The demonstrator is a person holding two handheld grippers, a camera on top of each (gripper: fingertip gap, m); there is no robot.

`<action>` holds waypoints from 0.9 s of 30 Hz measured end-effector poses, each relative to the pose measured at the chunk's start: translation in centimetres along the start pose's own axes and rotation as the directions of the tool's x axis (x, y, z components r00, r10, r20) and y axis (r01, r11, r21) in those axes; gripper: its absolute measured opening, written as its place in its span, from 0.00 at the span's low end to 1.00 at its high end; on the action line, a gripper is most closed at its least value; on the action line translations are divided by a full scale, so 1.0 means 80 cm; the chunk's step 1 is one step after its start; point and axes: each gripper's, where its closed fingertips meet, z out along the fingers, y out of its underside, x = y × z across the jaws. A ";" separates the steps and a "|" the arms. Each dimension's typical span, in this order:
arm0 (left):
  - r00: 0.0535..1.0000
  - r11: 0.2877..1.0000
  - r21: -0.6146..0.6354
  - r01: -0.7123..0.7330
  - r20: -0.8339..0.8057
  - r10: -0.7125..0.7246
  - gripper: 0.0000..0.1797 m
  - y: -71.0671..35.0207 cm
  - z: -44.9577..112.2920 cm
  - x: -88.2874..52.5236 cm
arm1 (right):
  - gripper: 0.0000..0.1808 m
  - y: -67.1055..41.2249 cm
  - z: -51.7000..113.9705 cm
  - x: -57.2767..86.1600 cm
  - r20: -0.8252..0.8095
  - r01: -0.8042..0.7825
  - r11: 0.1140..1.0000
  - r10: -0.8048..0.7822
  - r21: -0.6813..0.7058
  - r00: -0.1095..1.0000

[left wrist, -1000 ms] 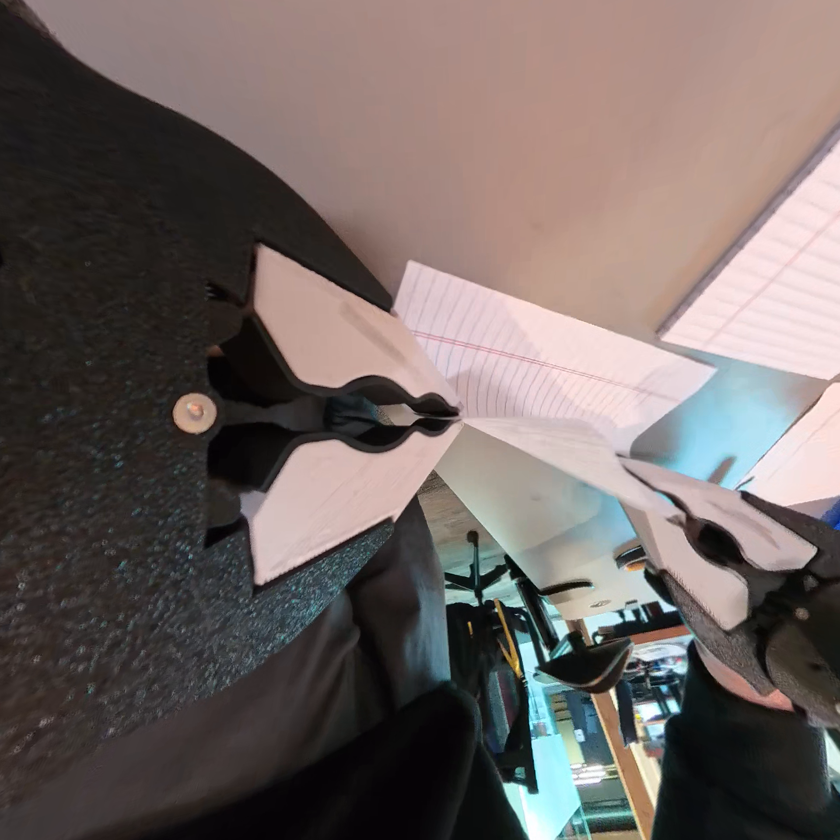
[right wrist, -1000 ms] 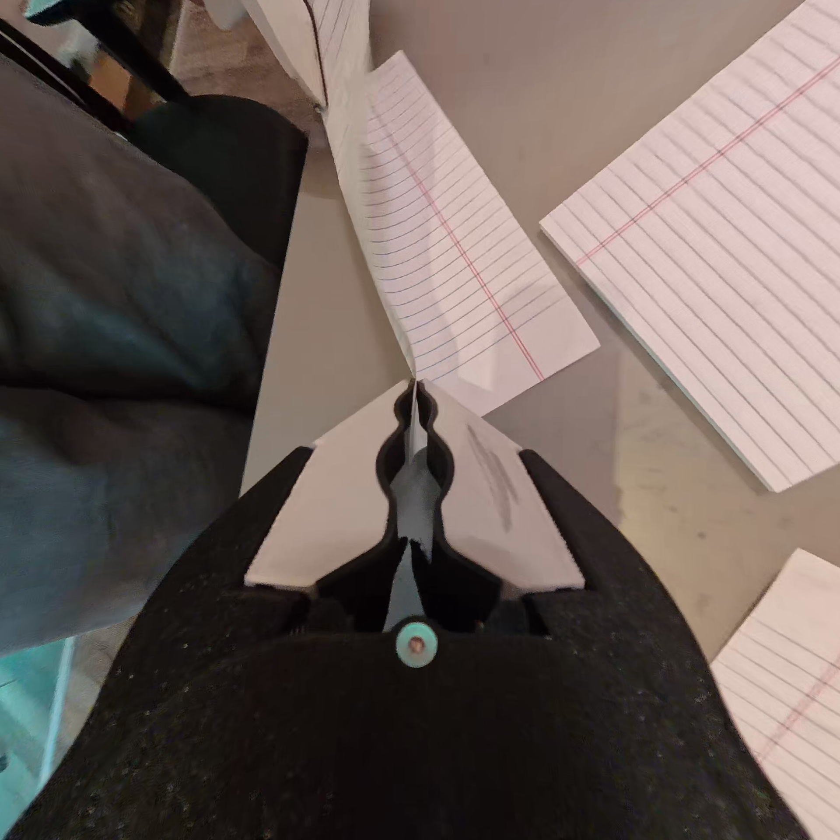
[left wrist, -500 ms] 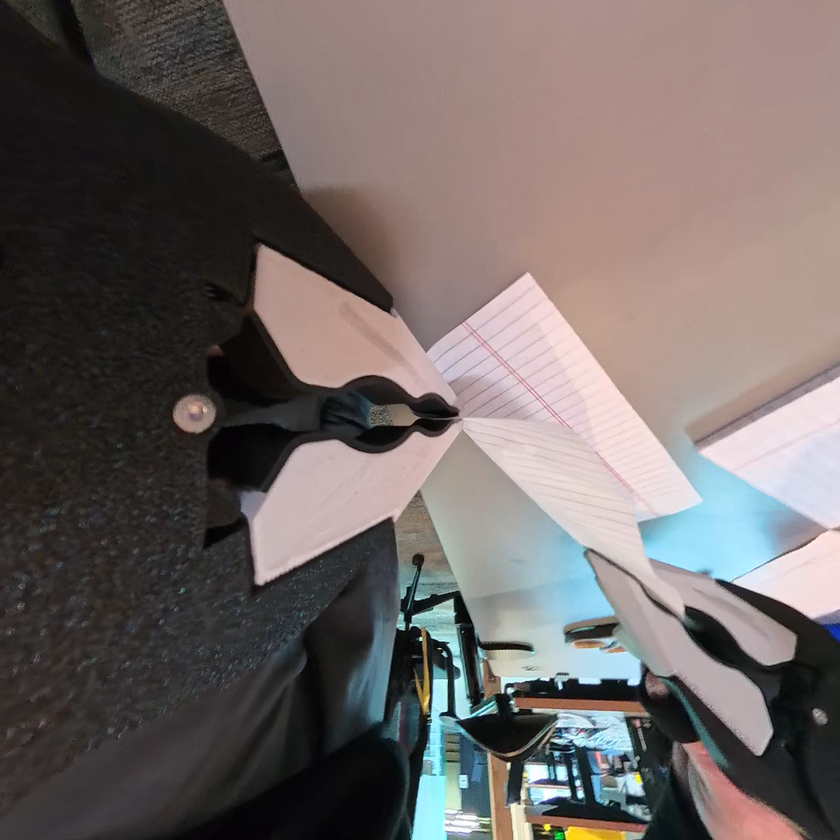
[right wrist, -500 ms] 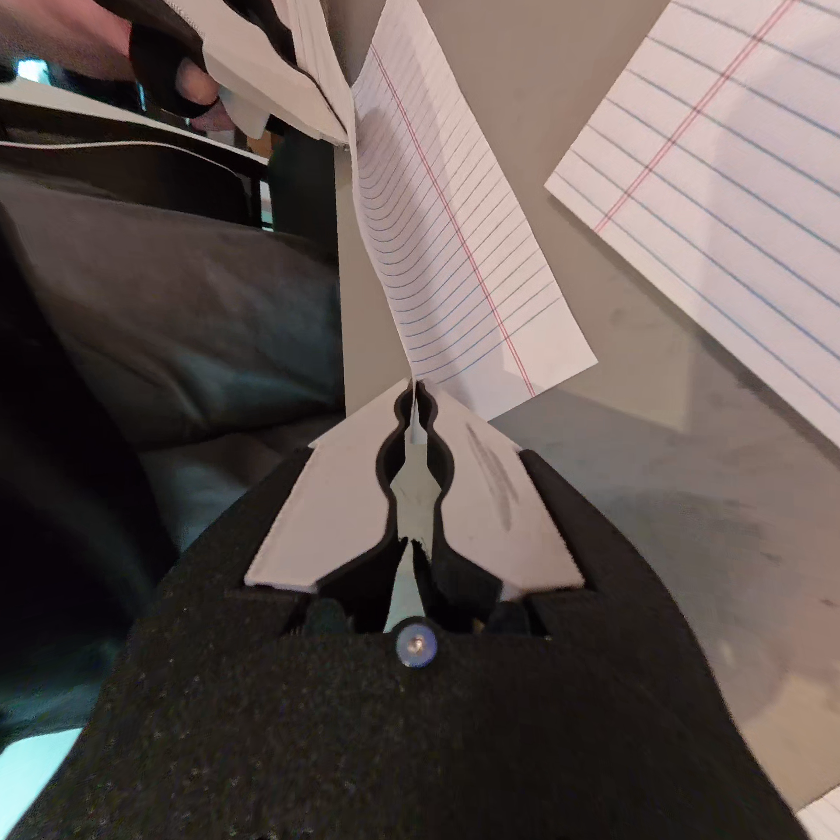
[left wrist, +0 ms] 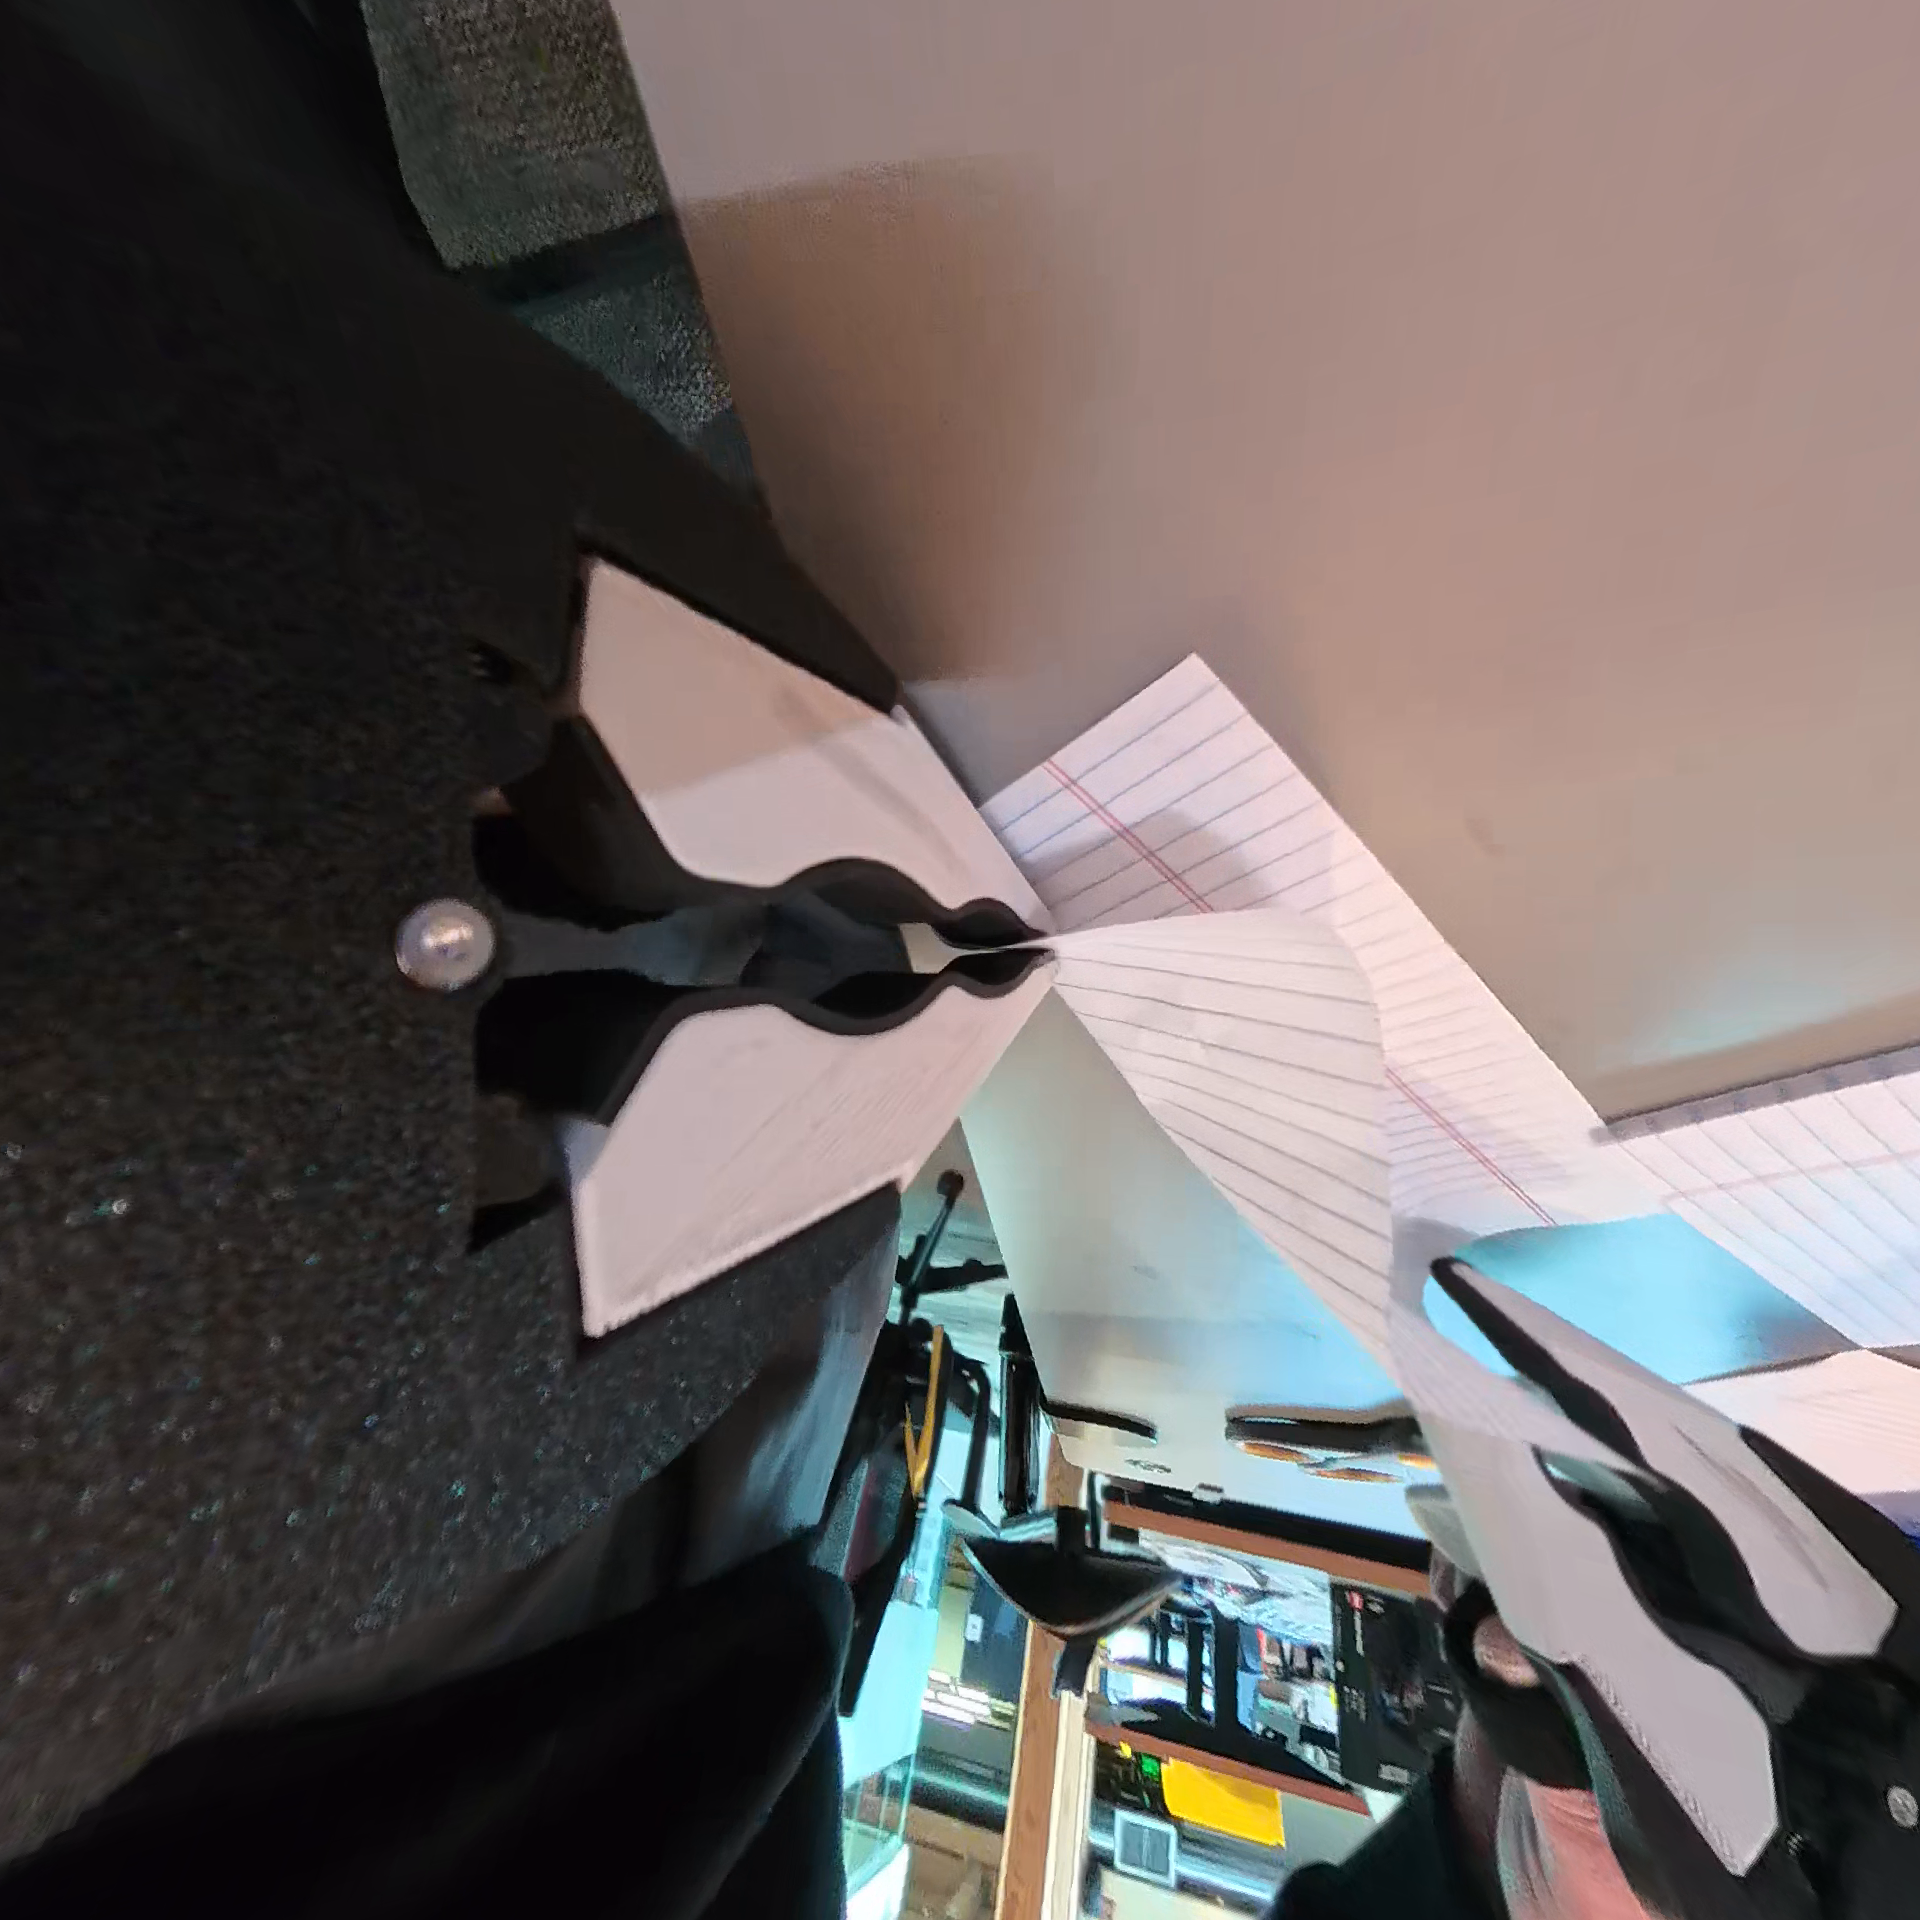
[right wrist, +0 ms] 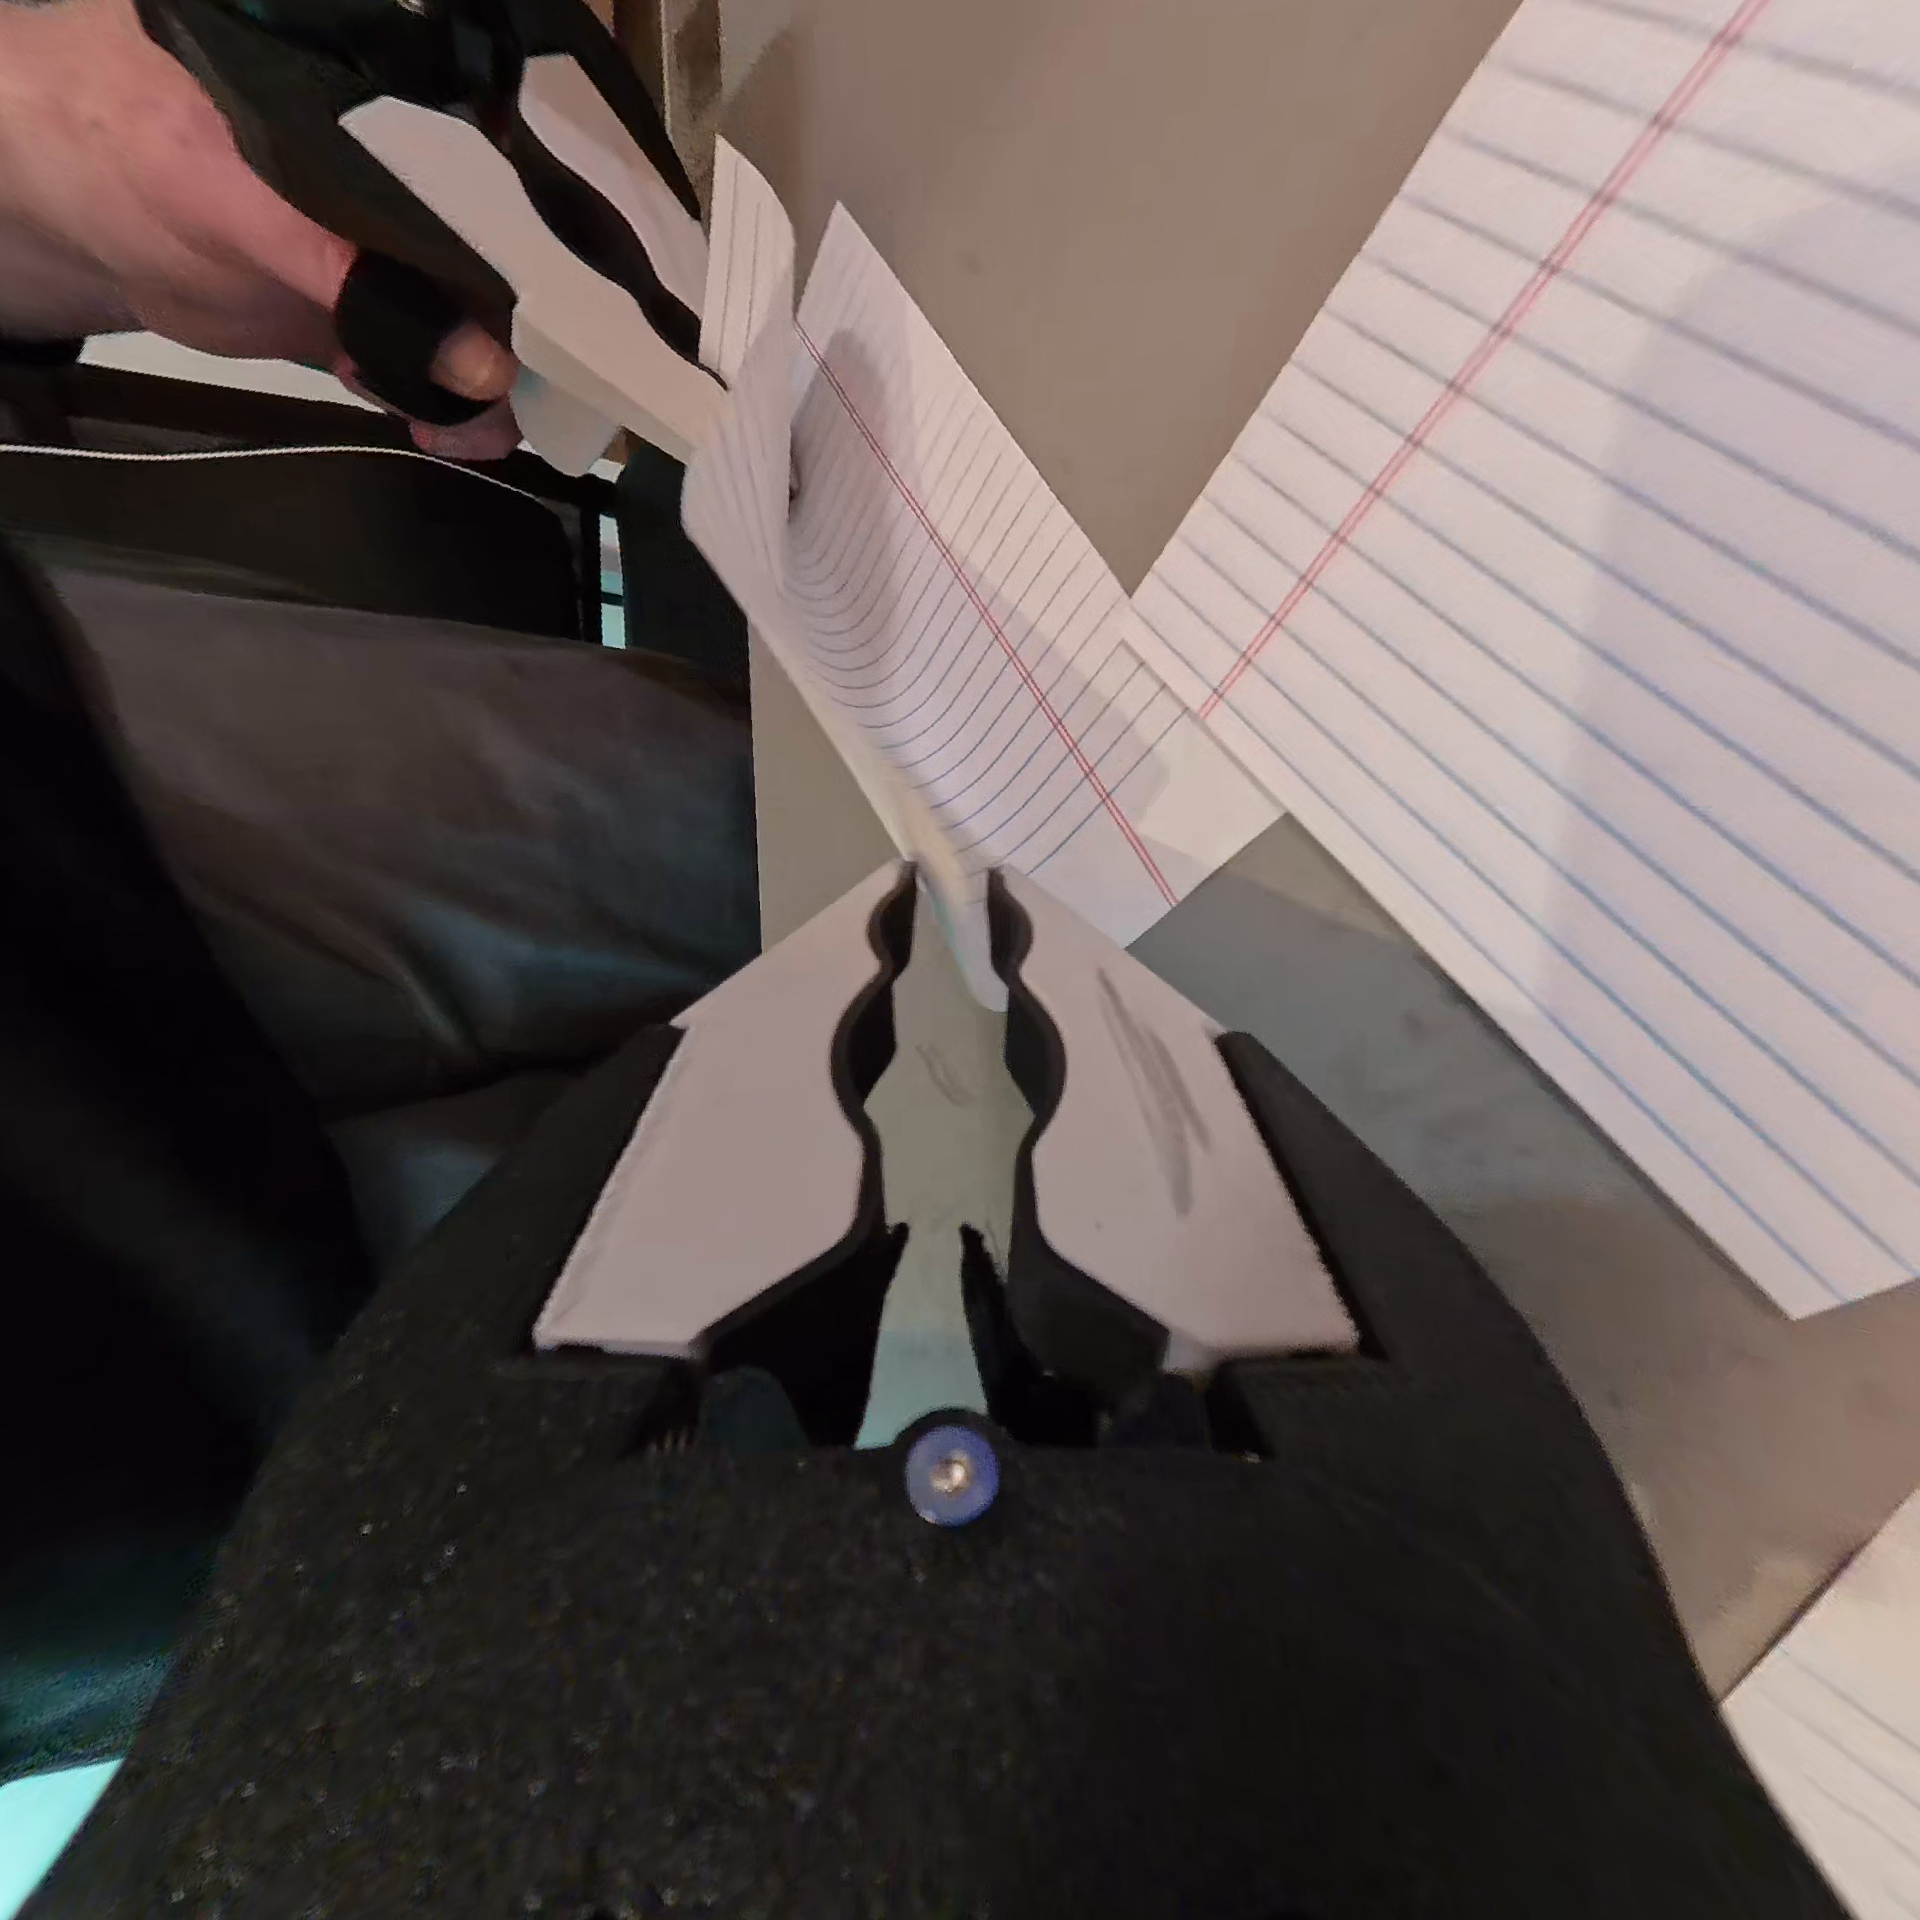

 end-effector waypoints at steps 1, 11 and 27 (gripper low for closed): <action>1.000 1.000 0.005 0.010 -0.005 -0.010 0.00 0.001 -0.001 0.000 | 0.03 -0.002 0.000 -0.002 0.005 0.020 1.000 -0.020 0.007 1.000; 0.995 0.995 0.028 0.096 -0.029 -0.095 0.00 0.002 -0.003 -0.002 | 0.00 -0.006 0.015 0.017 -0.027 -0.128 0.991 0.127 -0.044 0.992; 0.935 0.967 0.188 -0.171 0.342 0.098 0.27 -0.037 -0.052 0.009 | 0.00 0.001 0.026 0.011 -0.092 -0.206 0.973 0.197 -0.104 0.976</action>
